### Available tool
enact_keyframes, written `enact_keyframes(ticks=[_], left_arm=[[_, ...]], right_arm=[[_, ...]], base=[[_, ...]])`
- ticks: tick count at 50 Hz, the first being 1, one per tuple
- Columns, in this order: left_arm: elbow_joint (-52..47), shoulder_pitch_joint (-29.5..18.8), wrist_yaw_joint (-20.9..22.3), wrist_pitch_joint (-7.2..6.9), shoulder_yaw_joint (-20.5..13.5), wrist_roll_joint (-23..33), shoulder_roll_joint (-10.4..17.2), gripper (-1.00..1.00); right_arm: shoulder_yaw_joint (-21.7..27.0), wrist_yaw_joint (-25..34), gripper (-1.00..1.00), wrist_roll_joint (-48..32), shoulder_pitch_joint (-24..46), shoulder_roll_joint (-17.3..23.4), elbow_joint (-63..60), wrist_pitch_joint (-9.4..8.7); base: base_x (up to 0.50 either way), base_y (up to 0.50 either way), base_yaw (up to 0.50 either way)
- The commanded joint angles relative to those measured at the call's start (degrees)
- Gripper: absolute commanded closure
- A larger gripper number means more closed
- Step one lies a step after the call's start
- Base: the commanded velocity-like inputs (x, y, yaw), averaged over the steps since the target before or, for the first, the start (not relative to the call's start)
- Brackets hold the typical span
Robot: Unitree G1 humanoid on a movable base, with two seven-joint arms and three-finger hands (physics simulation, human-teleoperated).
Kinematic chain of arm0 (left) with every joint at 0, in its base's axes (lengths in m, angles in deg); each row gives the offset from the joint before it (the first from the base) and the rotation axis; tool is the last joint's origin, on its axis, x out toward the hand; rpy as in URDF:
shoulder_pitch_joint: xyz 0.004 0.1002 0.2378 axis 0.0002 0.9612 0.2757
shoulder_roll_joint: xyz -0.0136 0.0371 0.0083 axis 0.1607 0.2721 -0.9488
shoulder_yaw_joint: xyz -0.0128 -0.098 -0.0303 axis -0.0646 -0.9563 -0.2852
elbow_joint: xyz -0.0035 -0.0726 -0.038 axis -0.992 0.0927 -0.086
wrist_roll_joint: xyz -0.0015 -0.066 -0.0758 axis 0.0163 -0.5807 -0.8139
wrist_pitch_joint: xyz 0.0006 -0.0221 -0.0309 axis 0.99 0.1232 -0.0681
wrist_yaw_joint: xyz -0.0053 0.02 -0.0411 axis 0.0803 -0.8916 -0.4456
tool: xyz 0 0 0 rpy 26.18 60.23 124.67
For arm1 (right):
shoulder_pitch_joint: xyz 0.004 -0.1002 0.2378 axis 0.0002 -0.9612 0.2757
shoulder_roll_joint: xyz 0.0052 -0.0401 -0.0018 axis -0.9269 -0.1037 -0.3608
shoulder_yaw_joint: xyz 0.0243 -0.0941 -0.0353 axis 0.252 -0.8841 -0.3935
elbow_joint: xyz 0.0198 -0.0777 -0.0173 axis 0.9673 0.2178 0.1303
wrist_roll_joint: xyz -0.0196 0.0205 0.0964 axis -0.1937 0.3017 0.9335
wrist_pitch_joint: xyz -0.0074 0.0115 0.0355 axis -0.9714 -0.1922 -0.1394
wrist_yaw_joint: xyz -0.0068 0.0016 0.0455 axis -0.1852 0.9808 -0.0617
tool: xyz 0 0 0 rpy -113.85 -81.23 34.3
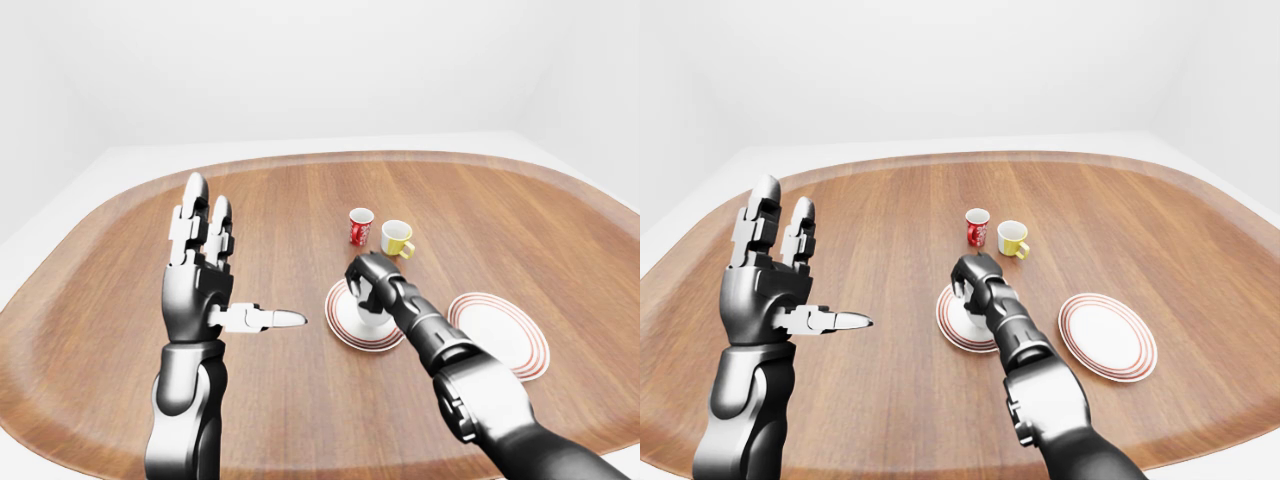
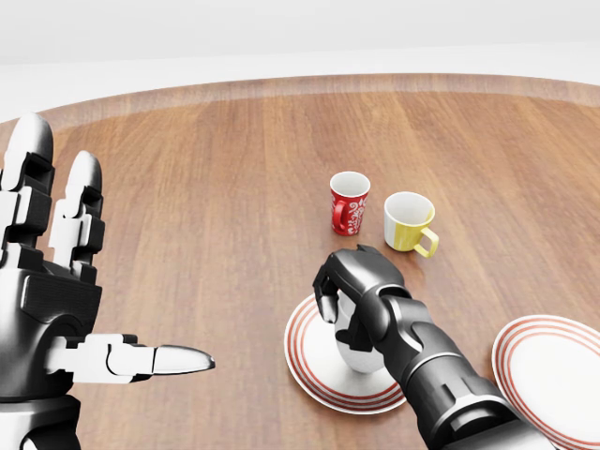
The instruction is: Put the white mug on the left plate.
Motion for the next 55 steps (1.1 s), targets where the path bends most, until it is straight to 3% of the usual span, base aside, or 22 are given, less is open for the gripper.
enact_keyframes(ticks=[1, 21, 22, 23, 24, 26, 27, 55], left_arm=[[-0.27, -0.06, -0.05, 0.00, -0.05, -0.05, 0.03, -1.00], [-0.04, -0.02, -0.08, 0.00, 0.03, 0.06, -0.01, -1.00], [-0.11, -0.03, -0.07, 0.00, 0.03, 0.03, -0.01, -1.00], [-0.11, -0.04, -0.06, 0.00, 0.00, 0.00, -0.01, -1.00], [-0.11, -0.04, -0.06, 0.00, 0.00, 0.00, -0.01, -1.00], [0.08, -0.08, -0.05, 0.00, -0.07, 0.00, 0.01, -1.00], [0.07, -0.10, -0.07, 0.00, -0.07, 0.02, 0.02, -1.00], [0.32, -0.20, -0.07, 0.00, -0.25, -0.12, 0.04, -1.00]], right_arm=[[-0.23, -0.01, 1.00, 1.90, -0.03, -0.10, -0.28, 0.00], [-0.11, -0.16, 1.00, 1.92, 0.20, 0.07, -0.14, 0.00], [-0.13, -0.23, 0.89, 1.86, 0.15, 0.09, -0.09, 0.00], [-0.17, -0.29, 0.57, 1.78, 0.05, 0.10, 0.02, 0.00], [-0.16, -0.29, 0.57, 1.78, 0.04, 0.10, 0.02, 0.00], [-0.26, 0.25, -0.32, 1.63, -0.24, 0.08, 0.10, 0.00], [-0.37, 0.78, -1.00, 1.51, -0.45, 0.09, 0.01, 0.00], [-0.36, 2.71, -1.00, 0.99, -1.36, 0.37, 0.27, 0.00]], base=[[0.00, 0.00, 0.00], [0.00, 0.00, 0.00], [0.00, 0.00, 0.00], [0.00, 0.00, 0.00], [0.00, 0.00, 0.00], [0.00, 0.00, 0.00], [0.00, 0.00, 0.00], [0.00, 0.00, 0.00]])
